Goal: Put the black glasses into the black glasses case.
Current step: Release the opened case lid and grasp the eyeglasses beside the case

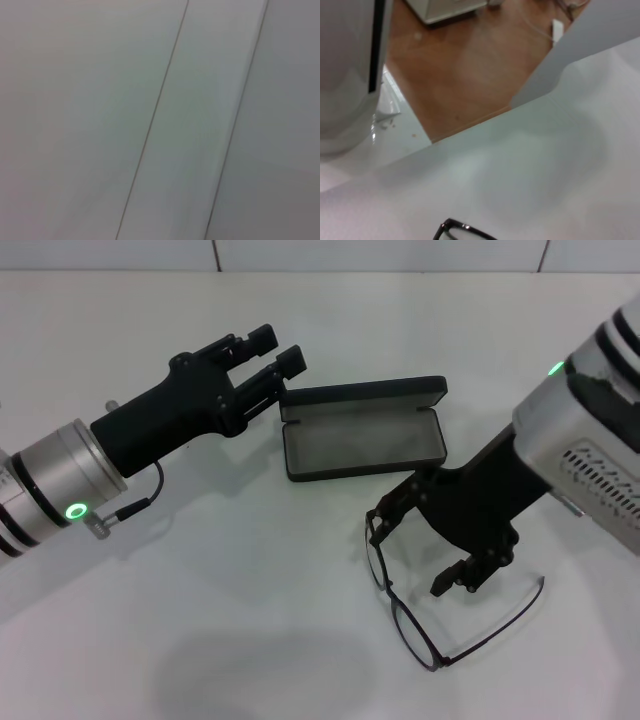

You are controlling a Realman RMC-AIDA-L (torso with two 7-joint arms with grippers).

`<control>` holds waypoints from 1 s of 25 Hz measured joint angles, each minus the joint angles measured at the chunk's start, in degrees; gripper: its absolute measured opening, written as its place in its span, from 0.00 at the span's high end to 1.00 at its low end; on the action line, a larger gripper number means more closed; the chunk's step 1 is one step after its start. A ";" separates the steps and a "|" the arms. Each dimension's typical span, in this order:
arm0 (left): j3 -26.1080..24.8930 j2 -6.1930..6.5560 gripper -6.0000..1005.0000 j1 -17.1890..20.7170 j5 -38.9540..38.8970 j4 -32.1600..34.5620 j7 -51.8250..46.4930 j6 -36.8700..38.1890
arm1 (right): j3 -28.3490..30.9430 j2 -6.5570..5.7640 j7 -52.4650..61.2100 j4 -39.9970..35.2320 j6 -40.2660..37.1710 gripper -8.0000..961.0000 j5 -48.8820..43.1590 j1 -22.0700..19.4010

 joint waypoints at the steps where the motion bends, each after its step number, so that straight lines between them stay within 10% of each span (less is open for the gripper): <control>1: -0.04 0.02 0.49 0.03 -0.15 -0.18 0.19 0.06 | -0.79 -0.01 -0.07 -0.01 0.27 0.23 -0.23 0.41; 25: -0.06 0.28 0.49 -0.41 -0.06 -2.24 3.10 -0.23 | -20.80 0.39 1.02 -0.76 10.76 0.25 -2.70 3.77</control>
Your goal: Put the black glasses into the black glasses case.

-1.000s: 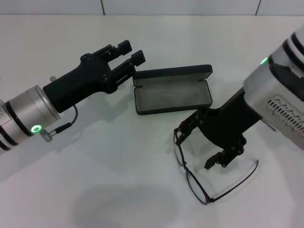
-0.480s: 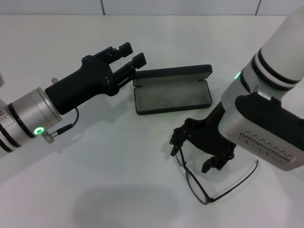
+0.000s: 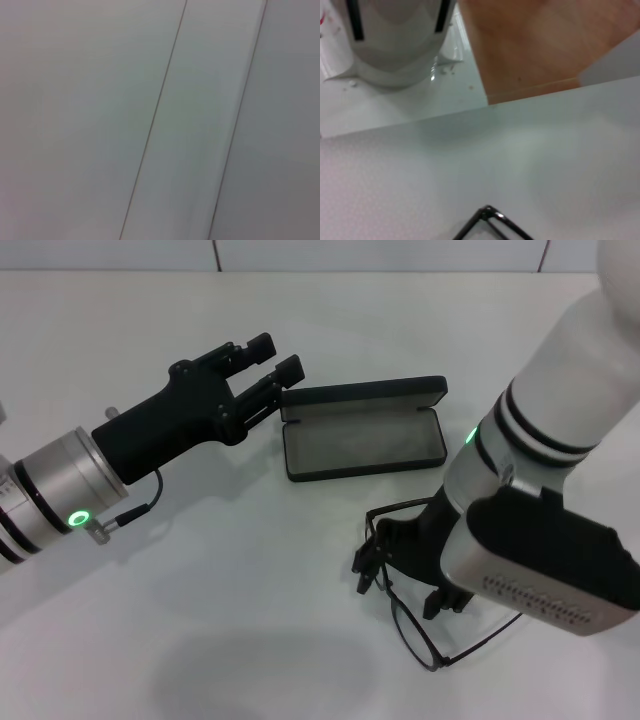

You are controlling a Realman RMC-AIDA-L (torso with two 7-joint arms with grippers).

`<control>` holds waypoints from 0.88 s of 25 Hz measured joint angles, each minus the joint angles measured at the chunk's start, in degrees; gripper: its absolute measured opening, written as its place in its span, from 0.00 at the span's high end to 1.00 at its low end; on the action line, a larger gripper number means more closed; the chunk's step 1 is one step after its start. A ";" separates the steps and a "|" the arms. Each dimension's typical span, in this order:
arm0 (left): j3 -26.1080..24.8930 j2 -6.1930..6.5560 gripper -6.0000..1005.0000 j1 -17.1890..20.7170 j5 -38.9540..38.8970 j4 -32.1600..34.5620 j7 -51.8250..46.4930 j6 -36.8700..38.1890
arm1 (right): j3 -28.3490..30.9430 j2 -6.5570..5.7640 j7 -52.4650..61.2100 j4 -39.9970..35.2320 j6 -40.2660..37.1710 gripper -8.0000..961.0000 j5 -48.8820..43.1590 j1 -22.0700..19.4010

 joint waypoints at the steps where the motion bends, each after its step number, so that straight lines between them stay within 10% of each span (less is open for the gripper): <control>1: 0.00 0.00 0.49 0.02 0.02 0.00 0.00 0.00 | -0.90 0.00 0.42 0.10 0.31 0.25 -0.31 0.32; 22: 0.34 -0.17 0.50 0.06 0.35 -0.06 0.03 -0.19 | -6.92 -0.02 1.30 2.04 5.57 0.45 -0.58 0.40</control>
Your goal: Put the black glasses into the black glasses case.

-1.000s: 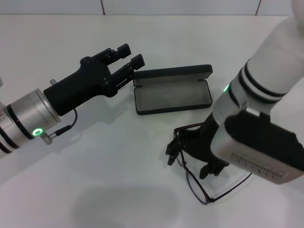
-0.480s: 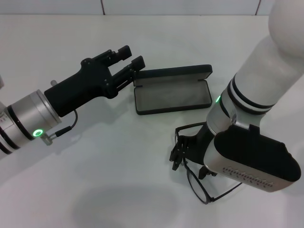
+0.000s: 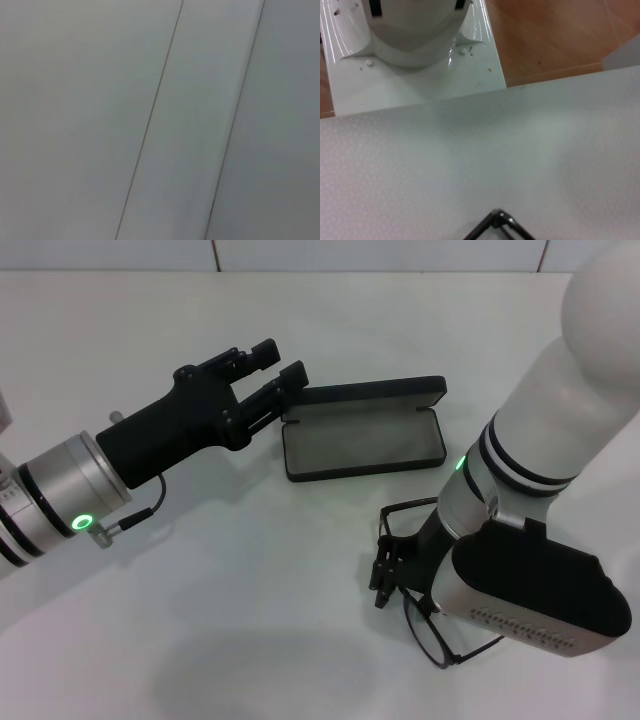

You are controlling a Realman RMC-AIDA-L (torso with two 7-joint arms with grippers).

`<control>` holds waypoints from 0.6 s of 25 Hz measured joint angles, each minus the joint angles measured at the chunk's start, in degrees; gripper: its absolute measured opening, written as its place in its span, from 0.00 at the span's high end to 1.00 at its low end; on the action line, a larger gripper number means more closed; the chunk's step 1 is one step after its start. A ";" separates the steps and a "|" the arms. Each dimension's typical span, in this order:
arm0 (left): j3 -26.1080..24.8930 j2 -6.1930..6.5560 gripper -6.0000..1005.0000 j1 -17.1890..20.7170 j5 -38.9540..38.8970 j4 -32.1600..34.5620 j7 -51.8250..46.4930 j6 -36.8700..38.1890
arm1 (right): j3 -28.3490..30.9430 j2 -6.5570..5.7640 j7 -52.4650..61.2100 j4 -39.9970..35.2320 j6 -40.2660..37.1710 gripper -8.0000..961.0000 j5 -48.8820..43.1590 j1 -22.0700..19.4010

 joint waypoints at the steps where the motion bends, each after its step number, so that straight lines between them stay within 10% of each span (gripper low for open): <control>1: 0.02 0.00 0.50 0.00 0.00 0.00 0.00 0.00 | 0.00 0.01 0.01 0.00 0.00 0.47 0.00 -0.03; 15: 0.10 -0.01 0.50 0.37 0.01 -0.03 -0.37 0.45 | 2.45 0.01 5.24 -0.70 -0.69 0.72 -2.94 -0.70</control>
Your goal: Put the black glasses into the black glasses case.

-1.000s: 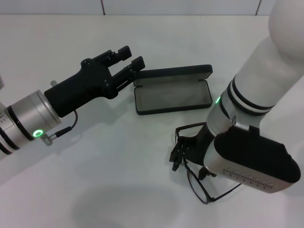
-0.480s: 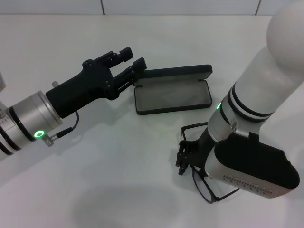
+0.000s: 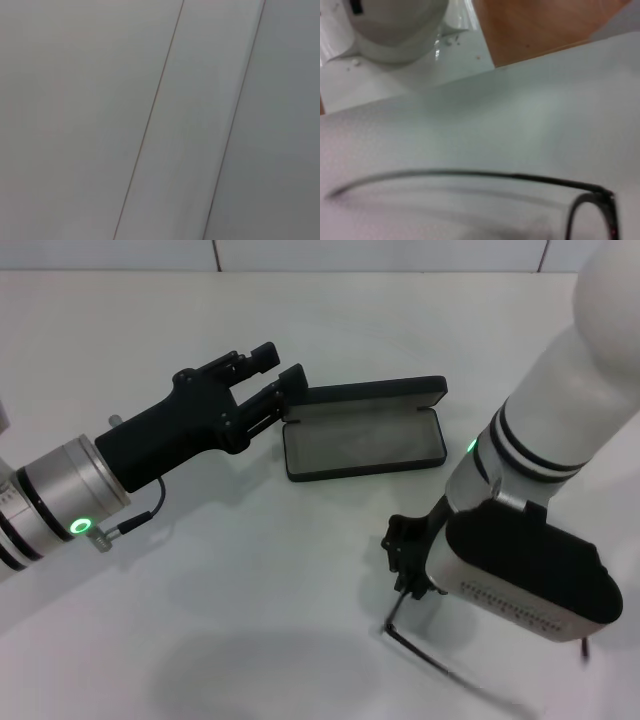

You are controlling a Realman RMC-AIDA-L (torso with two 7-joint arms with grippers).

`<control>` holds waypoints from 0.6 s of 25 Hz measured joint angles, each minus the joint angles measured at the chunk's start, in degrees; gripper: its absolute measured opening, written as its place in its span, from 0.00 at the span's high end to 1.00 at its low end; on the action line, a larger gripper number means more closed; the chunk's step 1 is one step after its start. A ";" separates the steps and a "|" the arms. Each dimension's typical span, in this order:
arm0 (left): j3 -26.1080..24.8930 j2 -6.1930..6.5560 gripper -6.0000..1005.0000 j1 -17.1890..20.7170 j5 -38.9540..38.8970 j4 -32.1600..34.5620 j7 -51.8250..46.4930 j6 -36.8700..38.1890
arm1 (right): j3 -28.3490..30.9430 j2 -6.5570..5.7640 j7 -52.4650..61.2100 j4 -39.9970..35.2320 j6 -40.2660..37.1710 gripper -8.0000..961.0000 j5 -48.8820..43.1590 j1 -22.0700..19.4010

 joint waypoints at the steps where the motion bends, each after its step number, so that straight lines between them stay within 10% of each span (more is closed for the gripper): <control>1: 0.00 0.00 0.50 -0.04 0.00 0.00 -0.09 0.02 | 0.74 0.00 0.29 -0.15 -0.29 0.74 -0.01 -0.25; 15: 0.11 0.40 0.50 -2.35 0.38 0.41 -4.61 5.44 | 30.71 -0.16 2.69 -4.88 -6.69 0.89 8.28 -12.25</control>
